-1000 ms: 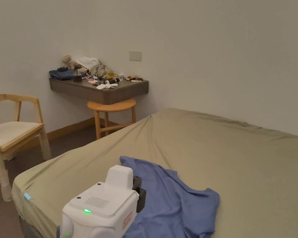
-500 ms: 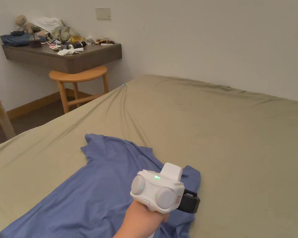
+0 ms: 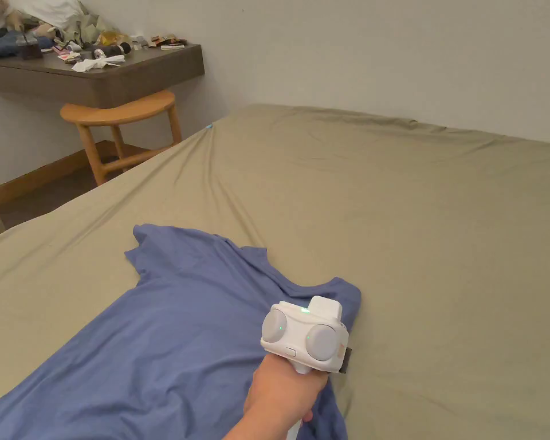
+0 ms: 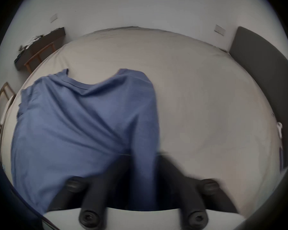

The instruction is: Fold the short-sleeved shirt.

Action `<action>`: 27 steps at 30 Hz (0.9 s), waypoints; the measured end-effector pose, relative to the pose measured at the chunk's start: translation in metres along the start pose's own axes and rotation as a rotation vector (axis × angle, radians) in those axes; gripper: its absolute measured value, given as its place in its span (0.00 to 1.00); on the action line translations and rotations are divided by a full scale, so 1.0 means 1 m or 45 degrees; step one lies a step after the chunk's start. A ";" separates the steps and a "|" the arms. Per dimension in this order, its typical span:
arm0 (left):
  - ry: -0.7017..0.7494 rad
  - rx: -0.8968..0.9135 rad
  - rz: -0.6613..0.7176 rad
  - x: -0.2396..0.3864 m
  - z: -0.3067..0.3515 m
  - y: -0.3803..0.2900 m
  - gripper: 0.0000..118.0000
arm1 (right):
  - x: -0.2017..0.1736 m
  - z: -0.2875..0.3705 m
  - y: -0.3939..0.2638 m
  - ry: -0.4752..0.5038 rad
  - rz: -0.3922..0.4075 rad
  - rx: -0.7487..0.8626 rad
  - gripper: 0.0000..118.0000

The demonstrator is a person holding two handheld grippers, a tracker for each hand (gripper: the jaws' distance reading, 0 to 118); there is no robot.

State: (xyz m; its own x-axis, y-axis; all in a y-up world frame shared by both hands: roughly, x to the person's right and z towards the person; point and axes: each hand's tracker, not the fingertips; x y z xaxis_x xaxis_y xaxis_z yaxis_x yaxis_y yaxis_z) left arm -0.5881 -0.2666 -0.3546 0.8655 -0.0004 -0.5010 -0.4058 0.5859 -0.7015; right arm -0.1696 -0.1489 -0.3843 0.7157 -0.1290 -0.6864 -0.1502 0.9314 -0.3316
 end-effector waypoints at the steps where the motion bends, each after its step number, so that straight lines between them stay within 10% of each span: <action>1: 0.014 0.031 0.019 -0.004 0.003 -0.002 0.05 | 0.000 0.004 -0.001 0.005 -0.016 0.002 0.03; 15: -0.106 0.164 -0.029 0.103 0.061 0.019 0.05 | 0.054 0.099 0.005 -0.062 -0.079 0.116 0.03; 27: -0.802 0.145 -0.696 0.455 0.145 -0.097 0.05 | 0.143 0.275 -0.012 -0.433 -0.225 0.223 0.03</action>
State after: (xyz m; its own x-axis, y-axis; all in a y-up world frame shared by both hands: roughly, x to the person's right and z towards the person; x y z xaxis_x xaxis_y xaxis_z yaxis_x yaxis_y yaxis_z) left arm -0.1123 -0.2060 -0.4404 0.9475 0.1246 0.2945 0.1211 0.7127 -0.6909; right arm 0.1223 -0.0852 -0.3008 0.9089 -0.1997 -0.3660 0.0927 0.9526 -0.2897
